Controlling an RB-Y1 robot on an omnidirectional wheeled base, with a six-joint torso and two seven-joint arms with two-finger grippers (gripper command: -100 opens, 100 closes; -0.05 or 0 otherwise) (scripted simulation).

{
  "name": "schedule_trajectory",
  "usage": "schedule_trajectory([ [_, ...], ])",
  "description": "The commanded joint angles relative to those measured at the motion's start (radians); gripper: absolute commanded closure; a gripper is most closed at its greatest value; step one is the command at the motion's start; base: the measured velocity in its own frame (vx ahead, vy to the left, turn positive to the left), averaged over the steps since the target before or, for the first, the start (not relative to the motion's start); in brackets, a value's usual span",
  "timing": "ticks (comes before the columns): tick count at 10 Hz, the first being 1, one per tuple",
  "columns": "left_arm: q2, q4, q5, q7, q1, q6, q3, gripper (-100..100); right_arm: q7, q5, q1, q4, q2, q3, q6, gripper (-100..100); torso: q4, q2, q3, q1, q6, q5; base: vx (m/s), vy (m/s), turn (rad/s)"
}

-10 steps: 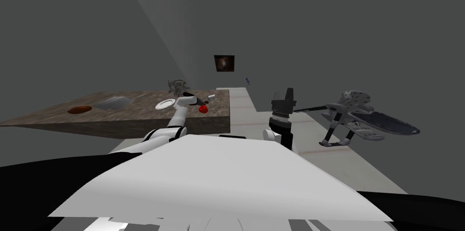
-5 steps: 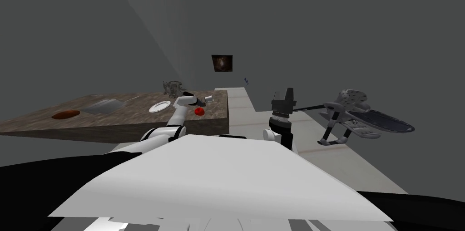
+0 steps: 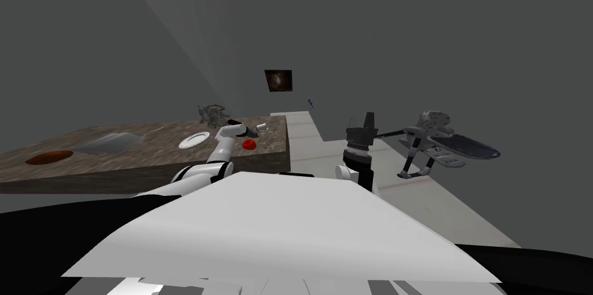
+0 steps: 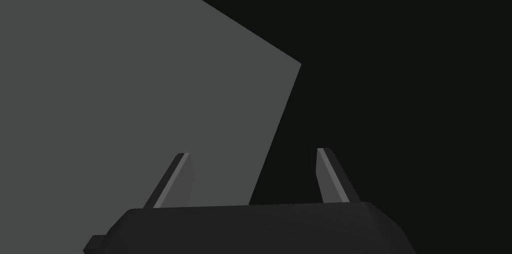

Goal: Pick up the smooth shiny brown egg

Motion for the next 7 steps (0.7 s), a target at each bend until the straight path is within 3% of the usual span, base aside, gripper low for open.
schedule_trajectory([
  [1,0.014,0.03,0.014,-0.019,0.008,-0.024,0.019,-100,0.0,0.0,0.0,0.0,0.0,0.0,0.0,0,0.0,0.0,0.0,0.0,0.0,0.0,0.013,-0.033,-0.121],
  [2,0.008,0.019,0.008,-0.011,0.005,-0.014,0.011,-100,0.0,0.0,0.0,0.0,0.0,0.0,0.0,0,0.0,0.0,0.0,0.0,0.0,0.0,0.006,-0.014,-0.022],
  [3,0.008,0.021,0.009,-0.013,0.005,-0.018,0.012,100,0.0,0.0,0.0,0.0,0.0,0.0,0.0,0,0.0,0.0,0.0,0.001,0.0,0.0,0.0,0.0,0.0],
  [7,0.008,0.02,0.008,-0.014,0.005,-0.017,0.011,100,0.0,0.0,0.0,0.0,0.0,0.0,0.0,0,0.0,0.0,0.0,0.003,-0.001,0.001,0.0,0.0,0.0],
])
